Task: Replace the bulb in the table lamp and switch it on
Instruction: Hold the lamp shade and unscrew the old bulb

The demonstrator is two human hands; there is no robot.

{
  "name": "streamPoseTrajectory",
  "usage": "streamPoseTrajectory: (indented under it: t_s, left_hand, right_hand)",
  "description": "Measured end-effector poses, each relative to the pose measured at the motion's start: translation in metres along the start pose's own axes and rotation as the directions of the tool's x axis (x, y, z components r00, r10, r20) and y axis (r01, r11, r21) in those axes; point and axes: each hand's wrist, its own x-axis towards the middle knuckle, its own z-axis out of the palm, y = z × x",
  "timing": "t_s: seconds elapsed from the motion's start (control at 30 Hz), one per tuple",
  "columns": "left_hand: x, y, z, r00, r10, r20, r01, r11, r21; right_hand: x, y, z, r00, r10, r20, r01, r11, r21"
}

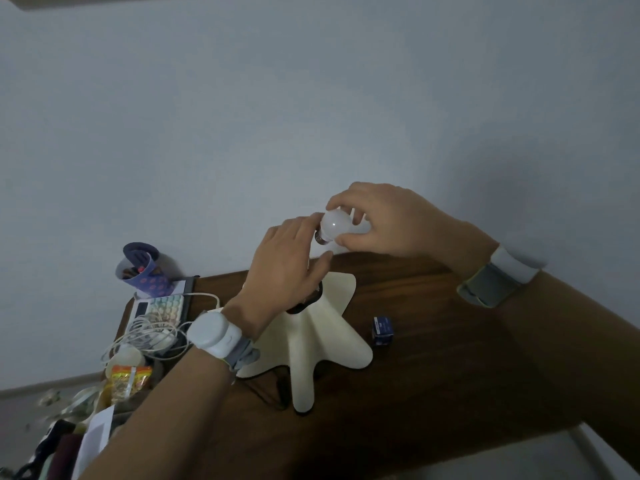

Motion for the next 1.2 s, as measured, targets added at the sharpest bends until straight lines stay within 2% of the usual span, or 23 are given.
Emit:
streamPoseTrajectory:
  t_s: [0.27, 0.53, 0.77, 1.0, 1.07, 1.2]
  left_hand:
    - [0.029, 0.053, 0.029, 0.976, -0.188, -0.109, 0.174, 0.977, -0.122]
    - [0.062, 0.115, 0.062, 0.954, -0.289, -0.084, 0.273, 0.949, -0.157]
    - [0.062, 0.159, 0.102, 0.957, -0.291, 0.014, 0.289, 0.942, -0.168]
    - [0.052, 0.183, 0.139, 0.951, -0.275, 0.144, 0.297, 0.941, -0.164]
    - [0.047, 0.186, 0.148, 0.940, -0.281, 0.193, 0.313, 0.935, -0.166]
    - [0.030, 0.191, 0.173, 0.885, -0.308, 0.350, 0.398, 0.889, -0.224]
  right_hand:
    - [-0.026, 0.037, -0.002, 0.977, 0.158, -0.145, -0.123, 0.966, 0.227]
    - [-0.057, 0.080, 0.000, 0.923, 0.242, -0.298, -0.172, 0.954, 0.244]
    - [-0.096, 0.125, 0.010, 0.937, 0.273, -0.218, -0.256, 0.961, 0.103]
    - [-0.125, 0.162, 0.039, 0.943, 0.296, -0.152, -0.289, 0.955, 0.064]
    - [-0.133, 0.171, 0.050, 0.948, 0.303, -0.094, -0.297, 0.952, 0.079]
    - [-0.154, 0.191, 0.075, 0.952, 0.284, 0.115, -0.293, 0.953, 0.072]
